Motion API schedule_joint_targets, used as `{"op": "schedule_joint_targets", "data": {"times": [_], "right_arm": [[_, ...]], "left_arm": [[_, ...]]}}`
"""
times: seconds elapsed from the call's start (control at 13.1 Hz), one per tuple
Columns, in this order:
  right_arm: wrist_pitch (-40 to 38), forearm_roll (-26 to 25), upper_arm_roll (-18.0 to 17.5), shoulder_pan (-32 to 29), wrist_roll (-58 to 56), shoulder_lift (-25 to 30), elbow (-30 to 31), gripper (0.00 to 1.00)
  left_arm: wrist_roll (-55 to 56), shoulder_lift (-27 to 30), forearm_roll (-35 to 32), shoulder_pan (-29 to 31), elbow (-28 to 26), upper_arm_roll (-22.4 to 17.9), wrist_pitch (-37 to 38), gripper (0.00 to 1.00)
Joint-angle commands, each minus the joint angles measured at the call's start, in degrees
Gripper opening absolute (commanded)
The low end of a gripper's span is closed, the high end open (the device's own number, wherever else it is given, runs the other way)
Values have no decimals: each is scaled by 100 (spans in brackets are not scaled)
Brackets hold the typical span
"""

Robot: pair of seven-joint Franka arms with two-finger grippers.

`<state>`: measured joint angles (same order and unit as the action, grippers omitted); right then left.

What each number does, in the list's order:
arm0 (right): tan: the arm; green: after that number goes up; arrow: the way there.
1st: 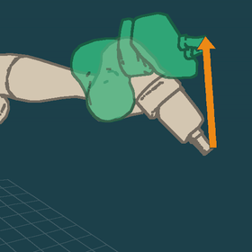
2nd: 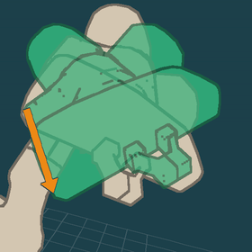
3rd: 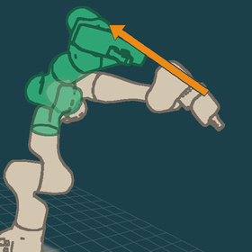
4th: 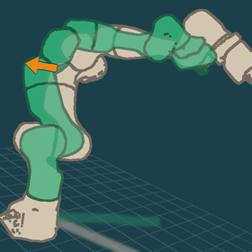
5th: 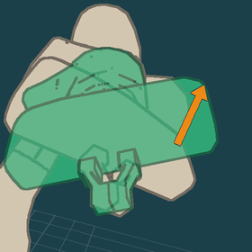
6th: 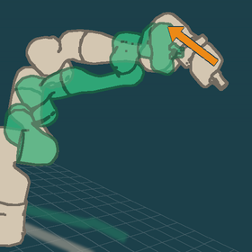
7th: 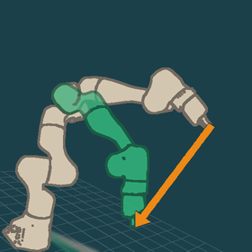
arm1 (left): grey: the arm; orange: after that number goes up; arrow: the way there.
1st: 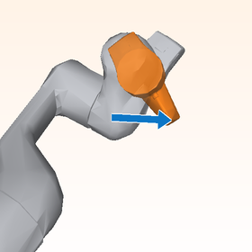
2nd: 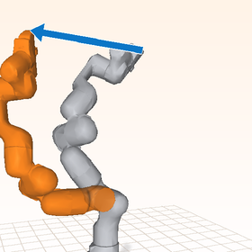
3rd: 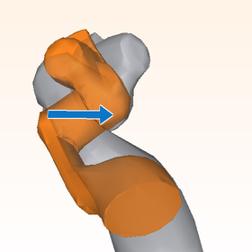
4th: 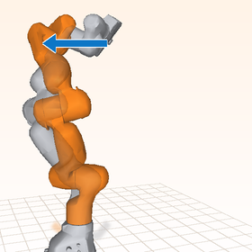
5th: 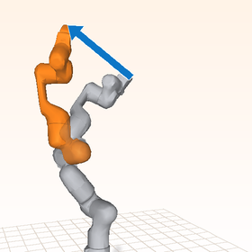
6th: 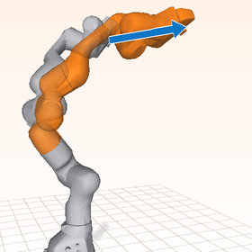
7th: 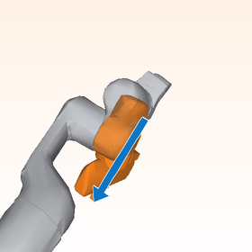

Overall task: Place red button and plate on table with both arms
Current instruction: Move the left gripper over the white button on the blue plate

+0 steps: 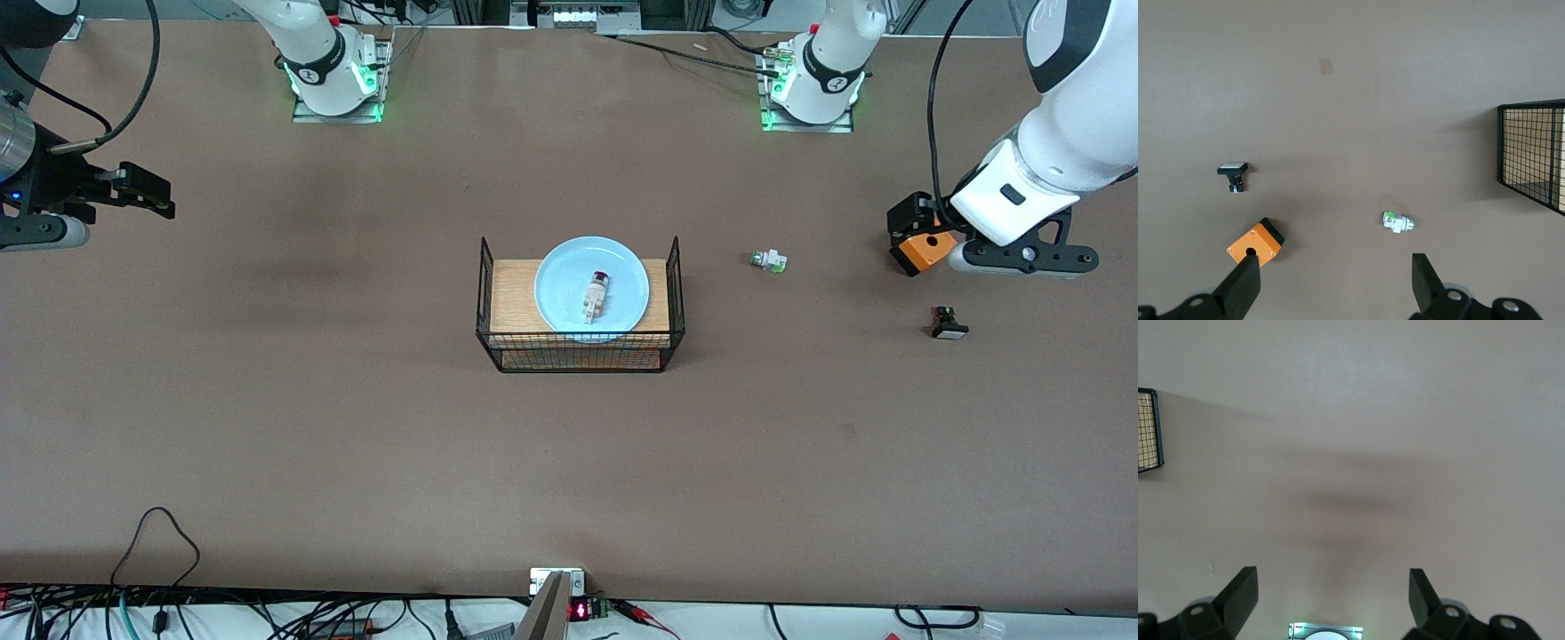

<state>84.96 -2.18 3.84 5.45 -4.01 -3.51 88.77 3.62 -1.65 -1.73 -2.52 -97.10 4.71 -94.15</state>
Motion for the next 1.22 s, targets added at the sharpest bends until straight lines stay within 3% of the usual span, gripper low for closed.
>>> {"op": "schedule_joint_targets", "data": {"times": [0.0,0.3,0.76,0.91,1.14], "right_arm": [[-59,42,-33,-44,5,-80,-202,100],[-59,51,-33,-27,5,-88,-237,100],[-59,42,-33,-35,5,-97,-237,100],[-59,42,-33,-35,5,-106,-237,100],[-59,42,-33,-27,5,-124,-237,100]], "left_arm": [[-116,-116,-29,41,209,30,98,100],[-46,-125,-82,-11,218,30,125,100],[-64,-502,32,-152,762,100,1090,100],[59,-546,705,-257,894,145,1109,100],[541,-696,1069,-791,965,197,1092,100]]}}
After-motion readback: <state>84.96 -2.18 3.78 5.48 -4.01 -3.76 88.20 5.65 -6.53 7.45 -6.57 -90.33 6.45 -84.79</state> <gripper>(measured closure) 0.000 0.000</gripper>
